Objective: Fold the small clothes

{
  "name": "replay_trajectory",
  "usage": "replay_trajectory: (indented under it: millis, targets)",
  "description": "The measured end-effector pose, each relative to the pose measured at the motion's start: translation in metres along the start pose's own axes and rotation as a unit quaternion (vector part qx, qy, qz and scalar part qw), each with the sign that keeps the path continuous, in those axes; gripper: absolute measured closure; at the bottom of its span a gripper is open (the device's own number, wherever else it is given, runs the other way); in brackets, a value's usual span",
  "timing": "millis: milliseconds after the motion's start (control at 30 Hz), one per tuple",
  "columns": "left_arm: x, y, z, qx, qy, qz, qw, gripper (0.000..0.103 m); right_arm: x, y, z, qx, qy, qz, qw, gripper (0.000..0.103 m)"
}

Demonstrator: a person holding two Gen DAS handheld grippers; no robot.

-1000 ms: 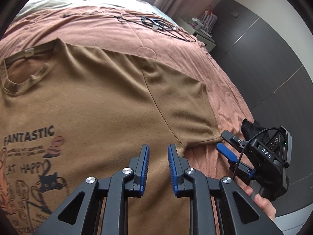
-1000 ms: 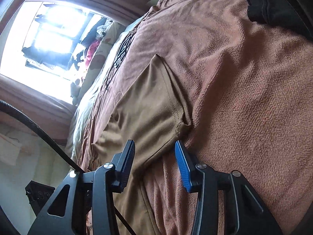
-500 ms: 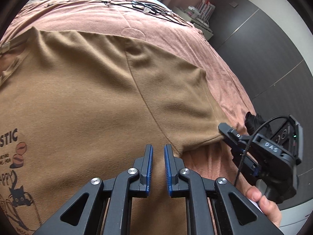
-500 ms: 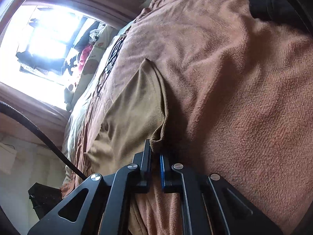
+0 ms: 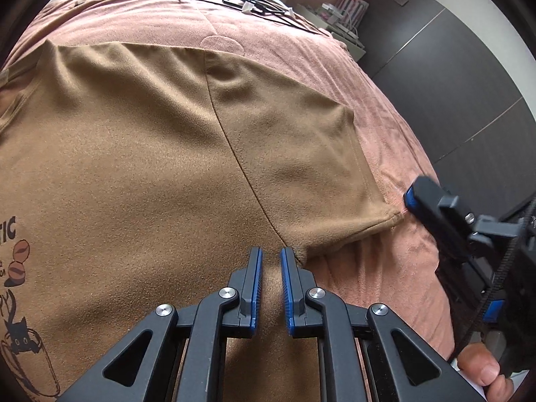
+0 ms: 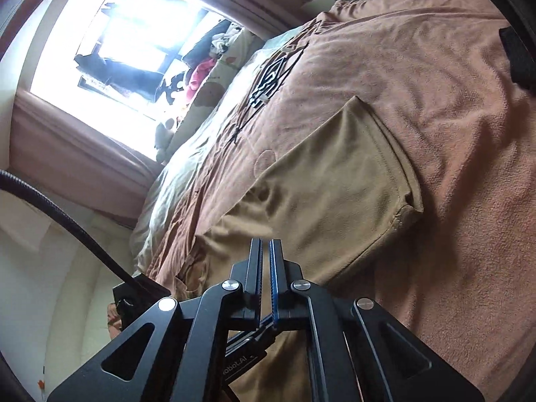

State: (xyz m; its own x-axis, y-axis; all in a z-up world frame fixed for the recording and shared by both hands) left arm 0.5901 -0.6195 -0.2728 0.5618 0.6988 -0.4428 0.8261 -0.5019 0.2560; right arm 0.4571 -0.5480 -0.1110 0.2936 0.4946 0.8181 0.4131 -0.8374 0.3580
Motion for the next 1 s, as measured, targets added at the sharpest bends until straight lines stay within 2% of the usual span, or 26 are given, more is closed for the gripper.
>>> replay_trajectory:
  millis: [100, 133, 200, 233, 267, 300, 333, 433, 600, 633, 667, 700, 767, 867, 1000]
  targets:
    - [0.0, 0.001, 0.003, 0.0, -0.002, -0.002, 1.0, 0.09, -0.025, 0.002, -0.004, -0.003, -0.047, 0.03, 0.998, 0.101]
    - [-0.001, 0.001, 0.003, 0.0, -0.003, -0.002, 1.0, 0.09, -0.032, 0.003, -0.006, -0.002, -0.047, 0.04, 0.998, 0.101]
    - [0.0, 0.0, 0.002, -0.001, -0.006, -0.003, 1.0, 0.09, -0.031, 0.0, -0.008, 0.002, -0.036, 0.059, 0.998, 0.092]
    - [0.0, 0.0, 0.001, -0.001, -0.007, -0.004, 1.0, 0.09, -0.034, -0.001, -0.008, 0.004, -0.042, 0.065, 0.997, 0.071]
    - [0.002, -0.001, -0.002, -0.001, -0.009, -0.005, 0.9999, 0.09, -0.032, -0.001, -0.01, 0.001, -0.042, 0.067, 0.997, 0.043]
    - [0.002, -0.002, -0.002, -0.001, -0.011, -0.007, 0.9999, 0.09, -0.033, -0.002, -0.013, -0.007, -0.04, 0.07, 0.997, 0.033]
    - [0.002, -0.002, -0.003, -0.002, -0.012, -0.008, 0.9999, 0.09, -0.03, -0.002, -0.012, -0.008, -0.039, 0.075, 0.996, 0.031]
    - [0.002, -0.002, -0.003, -0.001, -0.01, -0.006, 0.9999, 0.09, -0.026, -0.004, -0.008, -0.002, -0.032, 0.071, 0.997, 0.031]
    - [0.002, -0.002, -0.004, 0.0, -0.011, -0.005, 0.9999, 0.09, -0.049, 0.001, 0.009, -0.008, -0.027, 0.086, 0.996, 0.031]
    - [0.002, -0.002, -0.003, 0.001, -0.013, -0.005, 0.9999, 0.09, -0.054, 0.002, 0.011, -0.017, -0.023, 0.085, 0.996, 0.038]
    - [0.002, -0.002, -0.003, 0.002, -0.014, -0.003, 0.9999, 0.09, -0.056, 0.005, 0.01, -0.03, -0.023, 0.079, 0.996, 0.051]
    - [0.002, -0.002, -0.003, 0.003, -0.016, -0.001, 0.9999, 0.09, -0.059, 0.005, 0.01, -0.037, -0.025, 0.073, 0.996, 0.057]
    - [0.002, -0.002, -0.004, 0.004, -0.024, -0.001, 0.9997, 0.09, -0.063, 0.003, 0.014, -0.03, -0.019, 0.077, 0.996, 0.089]
    - [0.003, -0.002, -0.003, 0.006, -0.031, -0.008, 0.9995, 0.09, -0.06, 0.0, 0.014, -0.029, 0.001, 0.078, 0.997, 0.1]
    - [0.001, -0.002, -0.002, 0.007, -0.024, -0.004, 0.9997, 0.09, -0.028, 0.001, 0.001, -0.046, 0.033, 0.038, 0.998, 0.101]
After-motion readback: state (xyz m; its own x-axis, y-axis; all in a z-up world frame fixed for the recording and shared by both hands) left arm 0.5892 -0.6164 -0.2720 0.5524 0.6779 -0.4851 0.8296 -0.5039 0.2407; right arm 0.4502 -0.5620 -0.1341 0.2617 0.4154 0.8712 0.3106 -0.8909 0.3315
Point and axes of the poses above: each gripper's, at about its wrist camera, not at the fingertips, and z roughly the way its jaws point, x to its left, y to its top, the point moved 10 cm from there along z, roughly the way its jaws point, and after that the axes turned 10 degrees about x, right-handed, at the moved point
